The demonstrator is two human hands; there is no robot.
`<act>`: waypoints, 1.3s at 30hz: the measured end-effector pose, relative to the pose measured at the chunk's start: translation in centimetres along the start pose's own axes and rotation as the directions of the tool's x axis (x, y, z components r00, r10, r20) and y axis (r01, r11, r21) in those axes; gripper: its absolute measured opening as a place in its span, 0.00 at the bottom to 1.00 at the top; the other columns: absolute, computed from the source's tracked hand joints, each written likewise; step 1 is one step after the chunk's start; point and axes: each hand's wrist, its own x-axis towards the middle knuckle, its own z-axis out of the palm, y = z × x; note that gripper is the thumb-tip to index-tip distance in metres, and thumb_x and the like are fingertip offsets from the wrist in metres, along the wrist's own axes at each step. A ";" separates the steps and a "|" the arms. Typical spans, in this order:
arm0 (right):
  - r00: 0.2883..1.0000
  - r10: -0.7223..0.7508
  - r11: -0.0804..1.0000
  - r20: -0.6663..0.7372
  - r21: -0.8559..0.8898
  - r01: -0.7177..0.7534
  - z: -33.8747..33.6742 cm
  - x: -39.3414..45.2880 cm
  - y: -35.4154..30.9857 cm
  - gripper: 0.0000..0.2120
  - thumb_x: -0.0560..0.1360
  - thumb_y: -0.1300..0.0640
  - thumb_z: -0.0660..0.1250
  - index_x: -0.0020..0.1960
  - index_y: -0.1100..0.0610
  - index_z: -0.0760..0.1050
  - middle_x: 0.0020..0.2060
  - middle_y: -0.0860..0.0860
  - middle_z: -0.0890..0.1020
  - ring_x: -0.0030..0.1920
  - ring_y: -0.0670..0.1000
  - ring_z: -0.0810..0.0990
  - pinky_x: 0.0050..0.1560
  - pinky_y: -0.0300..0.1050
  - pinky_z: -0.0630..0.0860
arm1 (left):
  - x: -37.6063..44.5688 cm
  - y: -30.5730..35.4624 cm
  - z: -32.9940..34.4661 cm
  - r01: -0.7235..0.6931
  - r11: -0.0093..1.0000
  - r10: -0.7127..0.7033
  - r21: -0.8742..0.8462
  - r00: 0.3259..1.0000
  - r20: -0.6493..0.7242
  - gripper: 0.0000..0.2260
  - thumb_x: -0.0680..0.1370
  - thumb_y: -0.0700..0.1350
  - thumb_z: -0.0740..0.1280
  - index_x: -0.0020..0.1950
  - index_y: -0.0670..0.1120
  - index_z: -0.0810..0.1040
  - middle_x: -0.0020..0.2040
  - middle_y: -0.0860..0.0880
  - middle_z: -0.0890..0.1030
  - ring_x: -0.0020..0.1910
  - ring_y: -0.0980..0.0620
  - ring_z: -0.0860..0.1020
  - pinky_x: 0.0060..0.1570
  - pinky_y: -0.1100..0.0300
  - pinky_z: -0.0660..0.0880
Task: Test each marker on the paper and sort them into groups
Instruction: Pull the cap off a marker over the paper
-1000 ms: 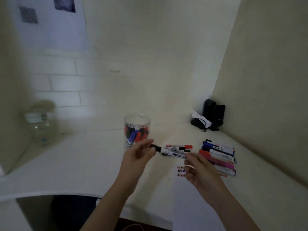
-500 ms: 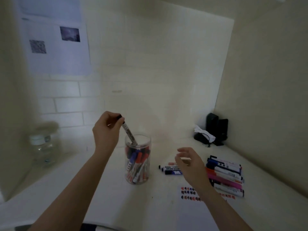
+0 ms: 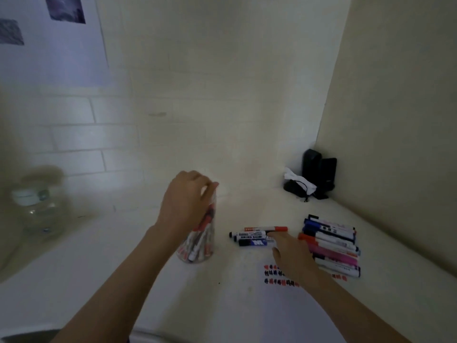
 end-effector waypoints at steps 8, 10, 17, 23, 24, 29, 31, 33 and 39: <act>0.993 -0.032 0.960 -0.110 -0.279 0.000 2.0 -0.3 1.1 0.12 0.63 0.53 0.80 0.46 0.50 0.83 0.44 0.53 0.79 0.45 0.57 0.78 0.42 0.51 0.72 | -7.6 3.7 6.7 -0.073 0.972 0.134 -0.224 0.953 0.271 0.12 0.78 0.51 0.58 0.53 0.48 0.79 0.48 0.50 0.78 0.47 0.51 0.75 0.46 0.52 0.75; 0.993 -0.028 0.962 -0.118 -0.273 -0.005 2.1 -0.5 1.2 0.12 0.62 0.52 0.81 0.43 0.49 0.82 0.44 0.53 0.79 0.45 0.57 0.78 0.41 0.52 0.72 | -9.0 3.3 8.2 0.010 0.979 0.062 -0.203 0.937 0.344 0.13 0.78 0.49 0.62 0.61 0.49 0.75 0.55 0.50 0.76 0.53 0.50 0.74 0.52 0.52 0.75; 0.952 -0.289 0.954 -0.104 0.053 0.295 -5.1 -4.3 -1.9 0.09 0.79 0.49 0.64 0.57 0.49 0.78 0.44 0.43 0.83 0.39 0.45 0.80 0.44 0.46 0.74 | -9.9 4.3 8.4 -0.096 0.992 0.121 -0.084 0.917 0.381 0.19 0.81 0.55 0.54 0.66 0.46 0.71 0.60 0.48 0.74 0.55 0.50 0.72 0.53 0.58 0.70; 0.922 0.295 0.264 0.250 0.906 -0.330 -9.0 -10.1 -0.7 0.07 0.70 0.53 0.74 0.45 0.57 0.83 0.30 0.48 0.77 0.31 0.44 0.74 0.33 0.34 0.72 | -11.2 8.8 6.9 0.032 0.941 0.147 -0.338 0.857 0.493 0.11 0.83 0.52 0.54 0.59 0.49 0.71 0.51 0.52 0.74 0.44 0.57 0.70 0.41 0.68 0.63; 0.875 0.339 0.075 0.346 0.917 -0.392 -8.4 -11.0 -0.9 0.09 0.71 0.53 0.73 0.45 0.59 0.82 0.30 0.50 0.76 0.31 0.45 0.72 0.32 0.37 0.71 | -11.7 9.8 7.2 0.040 0.934 0.153 -0.356 0.853 0.499 0.11 0.83 0.51 0.54 0.60 0.49 0.71 0.52 0.51 0.75 0.45 0.56 0.71 0.41 0.68 0.63; 0.812 0.447 0.084 0.375 0.886 -0.456 -6.1 -13.9 -1.5 0.12 0.77 0.50 0.68 0.40 0.59 0.75 0.28 0.50 0.74 0.26 0.44 0.69 0.31 0.39 0.65 | -14.2 13.8 9.4 -0.177 0.916 0.344 -0.361 0.810 0.475 0.17 0.83 0.50 0.49 0.69 0.48 0.68 0.61 0.50 0.75 0.56 0.53 0.72 0.55 0.63 0.68; 0.843 0.450 0.163 0.294 0.902 -0.401 -6.7 -14.3 -1.1 0.13 0.78 0.53 0.66 0.39 0.59 0.73 0.26 0.50 0.74 0.26 0.44 0.70 0.30 0.38 0.67 | -14.3 14.5 9.1 -0.115 0.914 0.311 -0.389 0.816 0.487 0.16 0.83 0.51 0.49 0.65 0.49 0.70 0.59 0.50 0.76 0.53 0.54 0.73 0.54 0.62 0.70; 0.872 0.422 0.237 0.247 0.899 -0.369 -7.2 -14.7 -0.9 0.14 0.79 0.54 0.65 0.37 0.59 0.72 0.24 0.48 0.73 0.26 0.43 0.70 0.30 0.36 0.68 | -13.9 15.1 8.6 -0.046 0.883 0.302 -0.467 0.817 0.491 0.14 0.84 0.52 0.51 0.61 0.49 0.71 0.54 0.51 0.77 0.47 0.55 0.74 0.47 0.65 0.69; 0.944 0.274 0.201 0.182 0.950 -0.241 -8.8 -16.3 0.3 0.12 0.79 0.61 0.63 0.38 0.62 0.66 0.24 0.49 0.71 0.26 0.45 0.69 0.30 0.37 0.68 | -13.3 16.2 7.9 0.063 0.760 0.386 -0.647 0.757 0.527 0.14 0.82 0.56 0.55 0.50 0.47 0.73 0.33 0.49 0.73 0.28 0.55 0.68 0.30 0.64 0.62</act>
